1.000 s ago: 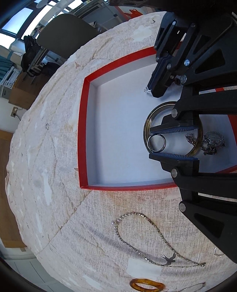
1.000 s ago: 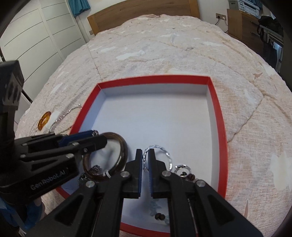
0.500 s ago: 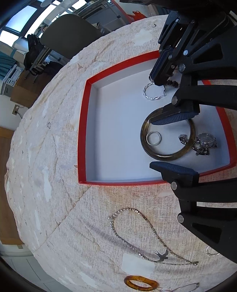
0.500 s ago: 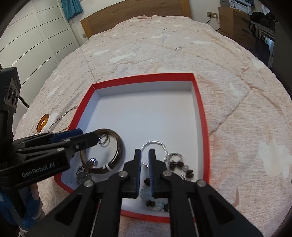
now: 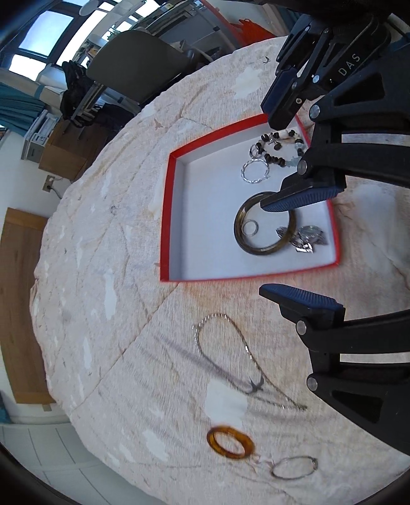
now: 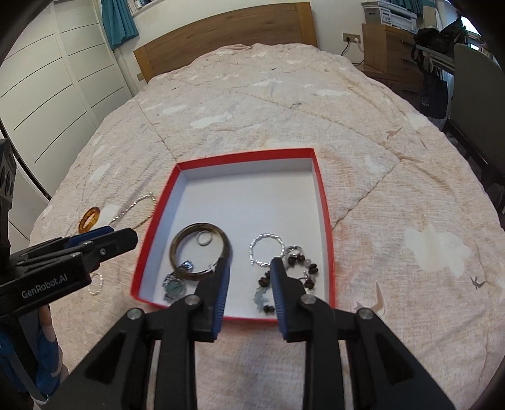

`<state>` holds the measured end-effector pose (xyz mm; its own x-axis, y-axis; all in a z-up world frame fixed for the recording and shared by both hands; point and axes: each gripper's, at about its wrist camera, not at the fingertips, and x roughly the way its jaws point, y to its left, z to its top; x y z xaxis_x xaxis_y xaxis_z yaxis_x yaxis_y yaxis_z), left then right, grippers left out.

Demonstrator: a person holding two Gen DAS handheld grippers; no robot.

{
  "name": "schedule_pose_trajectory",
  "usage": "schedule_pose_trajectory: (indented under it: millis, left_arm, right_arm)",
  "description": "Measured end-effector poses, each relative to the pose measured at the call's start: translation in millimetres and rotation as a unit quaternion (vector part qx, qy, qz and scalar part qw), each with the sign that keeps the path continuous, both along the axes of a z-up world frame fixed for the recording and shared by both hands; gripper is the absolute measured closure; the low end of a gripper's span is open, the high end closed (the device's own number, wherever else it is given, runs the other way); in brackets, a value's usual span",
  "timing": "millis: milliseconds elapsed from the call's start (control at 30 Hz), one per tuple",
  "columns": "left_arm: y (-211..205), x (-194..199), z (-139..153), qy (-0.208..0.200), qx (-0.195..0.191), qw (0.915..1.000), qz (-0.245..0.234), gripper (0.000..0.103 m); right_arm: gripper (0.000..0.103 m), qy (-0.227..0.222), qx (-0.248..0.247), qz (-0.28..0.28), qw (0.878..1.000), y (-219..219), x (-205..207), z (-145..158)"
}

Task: Organize jewelry
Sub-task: 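Lower the ring into the red box with the left tool while the right tool drops the earring there, then lift both open tools away from the red box toward the remaining jewelry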

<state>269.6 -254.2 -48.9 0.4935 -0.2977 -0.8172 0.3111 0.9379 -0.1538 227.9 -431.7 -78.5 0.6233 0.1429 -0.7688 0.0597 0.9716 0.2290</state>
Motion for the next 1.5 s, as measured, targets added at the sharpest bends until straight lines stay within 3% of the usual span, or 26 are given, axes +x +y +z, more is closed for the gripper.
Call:
schedule_pose_trajectory:
  millis: [667,800,967,1067,1200,1500]
  left_arm:
    - [88,-92,90,-0.096,0.012,0.9934,0.063,0.054]
    - [103,-110,102,-0.111,0.010,0.9910,0.074,0.049]
    - [124,-132,111,-0.125,0.008,0.9880,0.090,0.042]
    - [139,-145,114,-0.132,0.006,0.9859,0.102,0.033]
    - [156,-161,118,-0.145,0.002,0.9824,0.117,0.026]
    - [183,-181,119,-0.160,-0.007,0.9793,0.124,0.024]
  right_arm:
    - [0.077,-0.070,-0.007,0.020,0.997,80,-81,91]
    - [0.077,-0.083,-0.013,0.026,0.996,94,-96,106]
    - [0.076,-0.093,-0.022,0.034,0.995,109,-115,118]
    - [0.066,-0.100,-0.028,0.039,0.994,119,-126,124]
    - [0.065,-0.106,-0.037,0.048,0.992,134,-140,130]
    - [0.065,-0.112,-0.056,0.068,0.990,162,-156,137]
